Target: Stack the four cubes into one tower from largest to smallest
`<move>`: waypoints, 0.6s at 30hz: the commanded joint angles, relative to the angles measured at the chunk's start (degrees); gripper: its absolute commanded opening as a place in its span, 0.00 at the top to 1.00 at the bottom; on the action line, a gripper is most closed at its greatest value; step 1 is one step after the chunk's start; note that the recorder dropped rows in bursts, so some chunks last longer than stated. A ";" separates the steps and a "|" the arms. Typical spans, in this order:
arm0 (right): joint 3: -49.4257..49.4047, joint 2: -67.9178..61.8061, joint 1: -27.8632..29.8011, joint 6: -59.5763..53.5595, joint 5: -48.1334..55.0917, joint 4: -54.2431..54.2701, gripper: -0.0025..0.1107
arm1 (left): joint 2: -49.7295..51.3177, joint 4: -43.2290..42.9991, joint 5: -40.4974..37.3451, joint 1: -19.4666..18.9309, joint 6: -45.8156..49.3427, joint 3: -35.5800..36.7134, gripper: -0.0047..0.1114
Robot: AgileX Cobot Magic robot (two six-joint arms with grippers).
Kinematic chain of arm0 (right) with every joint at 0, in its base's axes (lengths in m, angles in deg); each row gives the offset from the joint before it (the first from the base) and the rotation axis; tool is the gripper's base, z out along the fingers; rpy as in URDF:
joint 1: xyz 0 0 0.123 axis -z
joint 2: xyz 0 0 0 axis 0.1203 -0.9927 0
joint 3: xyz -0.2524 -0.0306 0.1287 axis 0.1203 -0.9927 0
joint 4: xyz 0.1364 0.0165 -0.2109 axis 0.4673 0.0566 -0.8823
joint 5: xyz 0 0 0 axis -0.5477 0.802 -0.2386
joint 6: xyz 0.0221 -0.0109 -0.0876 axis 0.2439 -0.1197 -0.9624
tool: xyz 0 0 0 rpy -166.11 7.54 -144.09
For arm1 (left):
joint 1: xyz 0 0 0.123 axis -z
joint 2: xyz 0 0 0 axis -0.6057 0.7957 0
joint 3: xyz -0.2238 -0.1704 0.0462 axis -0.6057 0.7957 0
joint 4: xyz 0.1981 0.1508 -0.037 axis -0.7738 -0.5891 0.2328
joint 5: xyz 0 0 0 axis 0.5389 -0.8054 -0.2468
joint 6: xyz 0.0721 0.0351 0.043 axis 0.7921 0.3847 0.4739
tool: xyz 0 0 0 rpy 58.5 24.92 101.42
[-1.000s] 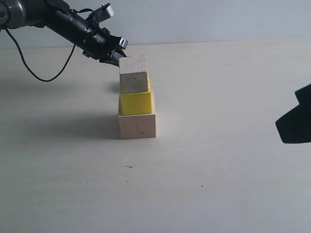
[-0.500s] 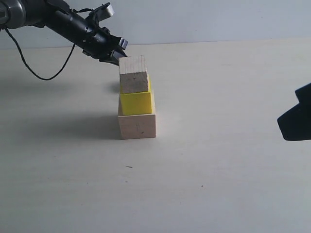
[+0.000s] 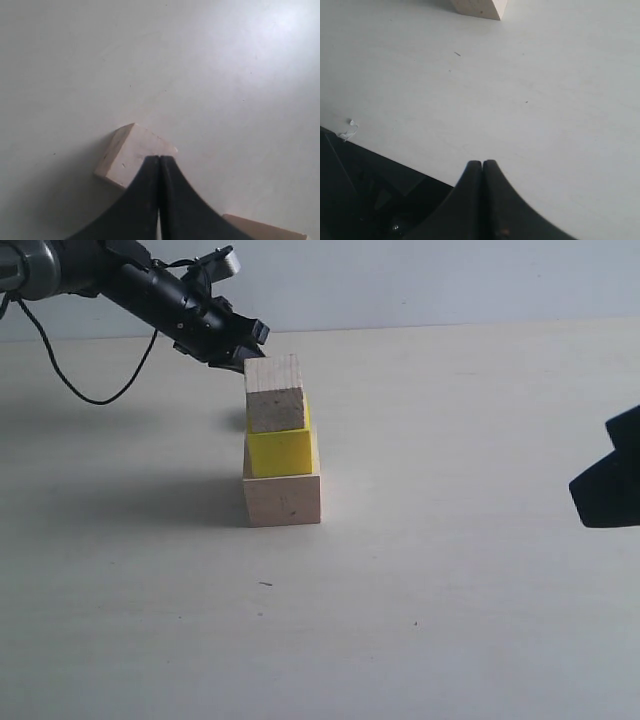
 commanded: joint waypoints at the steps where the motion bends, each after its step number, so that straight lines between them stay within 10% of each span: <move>1: -0.36 0.33 0.18 -0.14 -1.31 -0.58 0.98 | 0.08 -0.26 0.50 0.61 -0.31 -0.38 0.96; 18: -0.36 0.33 0.18 -0.14 -1.53 -0.58 0.98 | 2.98 -0.96 2.00 0.61 -0.45 -0.38 0.96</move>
